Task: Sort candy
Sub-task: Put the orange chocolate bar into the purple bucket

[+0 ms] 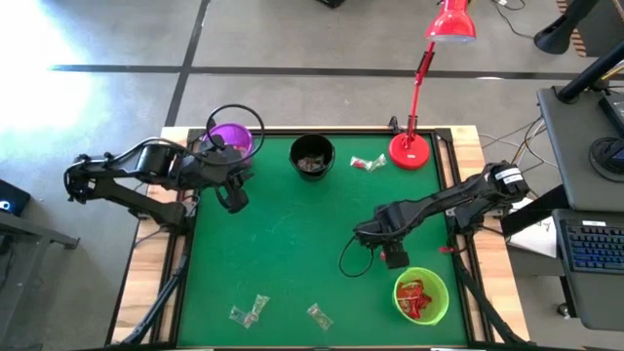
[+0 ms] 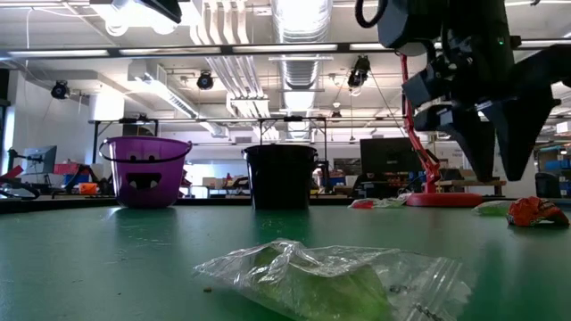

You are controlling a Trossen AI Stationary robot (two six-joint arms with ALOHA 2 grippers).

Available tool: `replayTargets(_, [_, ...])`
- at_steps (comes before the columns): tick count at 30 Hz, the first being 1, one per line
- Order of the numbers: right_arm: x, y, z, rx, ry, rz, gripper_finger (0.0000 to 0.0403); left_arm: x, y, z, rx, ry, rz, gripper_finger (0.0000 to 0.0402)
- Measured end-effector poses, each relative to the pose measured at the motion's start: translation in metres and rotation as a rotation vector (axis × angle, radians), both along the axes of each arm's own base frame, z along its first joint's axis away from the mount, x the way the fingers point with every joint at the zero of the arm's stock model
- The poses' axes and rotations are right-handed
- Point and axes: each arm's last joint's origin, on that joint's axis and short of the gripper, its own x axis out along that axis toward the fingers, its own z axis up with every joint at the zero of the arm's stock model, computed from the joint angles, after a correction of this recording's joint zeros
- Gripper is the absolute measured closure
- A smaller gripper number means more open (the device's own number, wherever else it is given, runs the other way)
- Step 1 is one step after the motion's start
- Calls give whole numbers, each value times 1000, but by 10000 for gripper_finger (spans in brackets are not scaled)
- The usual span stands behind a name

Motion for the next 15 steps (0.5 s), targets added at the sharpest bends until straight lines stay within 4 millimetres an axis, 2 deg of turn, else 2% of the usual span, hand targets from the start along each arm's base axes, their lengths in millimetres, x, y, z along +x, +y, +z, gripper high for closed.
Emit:
replayTargets(7, [-9,1,-11,99,62,30,252,0,0,0,-1,1,-1,318])
replayTargets(15, [-6,2,-7,118,48,46,256,0,0,0,-2,6,-2,318])
